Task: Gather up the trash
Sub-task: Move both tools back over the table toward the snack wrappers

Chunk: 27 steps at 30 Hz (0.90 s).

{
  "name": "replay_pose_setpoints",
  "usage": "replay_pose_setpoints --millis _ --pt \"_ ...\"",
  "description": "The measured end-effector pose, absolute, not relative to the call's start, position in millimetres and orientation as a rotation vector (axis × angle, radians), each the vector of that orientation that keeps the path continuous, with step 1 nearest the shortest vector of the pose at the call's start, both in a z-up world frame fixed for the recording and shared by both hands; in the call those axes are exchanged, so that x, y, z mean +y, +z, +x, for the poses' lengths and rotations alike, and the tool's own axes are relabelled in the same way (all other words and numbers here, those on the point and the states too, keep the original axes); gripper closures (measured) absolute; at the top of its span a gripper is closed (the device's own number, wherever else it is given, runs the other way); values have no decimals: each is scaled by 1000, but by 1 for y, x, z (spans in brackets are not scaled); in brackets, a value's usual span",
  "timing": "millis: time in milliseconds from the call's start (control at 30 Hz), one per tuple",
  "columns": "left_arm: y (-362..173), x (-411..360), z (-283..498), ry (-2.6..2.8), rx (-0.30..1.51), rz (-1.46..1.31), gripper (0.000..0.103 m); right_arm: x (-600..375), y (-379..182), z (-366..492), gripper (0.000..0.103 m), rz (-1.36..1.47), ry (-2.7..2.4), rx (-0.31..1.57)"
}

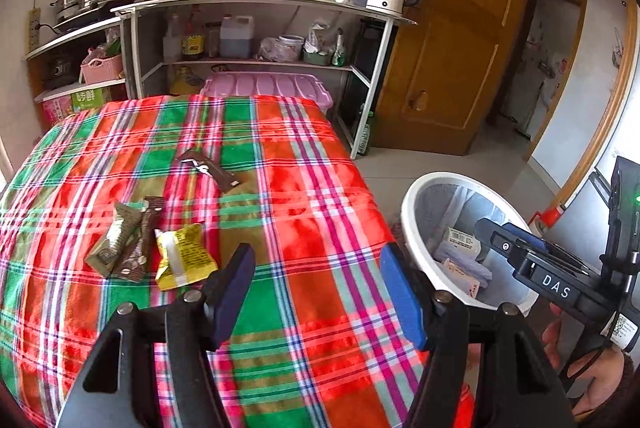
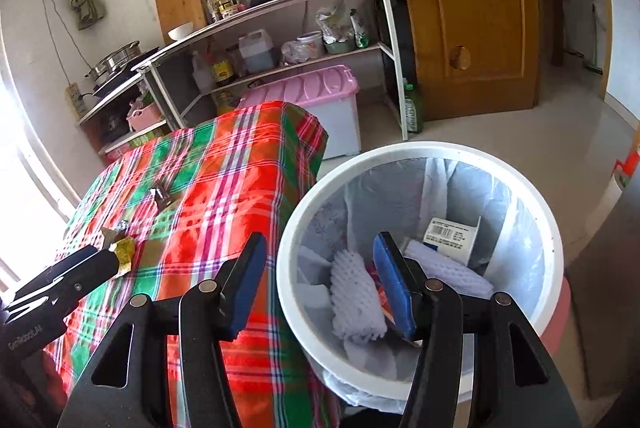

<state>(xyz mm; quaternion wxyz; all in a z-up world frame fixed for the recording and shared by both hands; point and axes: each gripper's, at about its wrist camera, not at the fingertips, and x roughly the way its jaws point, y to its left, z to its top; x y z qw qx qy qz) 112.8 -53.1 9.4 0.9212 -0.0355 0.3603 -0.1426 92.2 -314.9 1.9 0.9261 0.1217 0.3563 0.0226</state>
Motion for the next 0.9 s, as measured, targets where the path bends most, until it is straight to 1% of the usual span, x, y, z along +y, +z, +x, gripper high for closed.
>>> replay_pose_setpoints --millis 467,767,900 --pt "3 39 108 -132 731 -120 35 -232 -2 107 46 185 196 755" --pt "-8 86 115 -73 761 -157 35 -183 -8 118 46 117 259 787" --pt "-15 101 121 -63 785 -166 35 -167 -10 124 46 135 296 801"
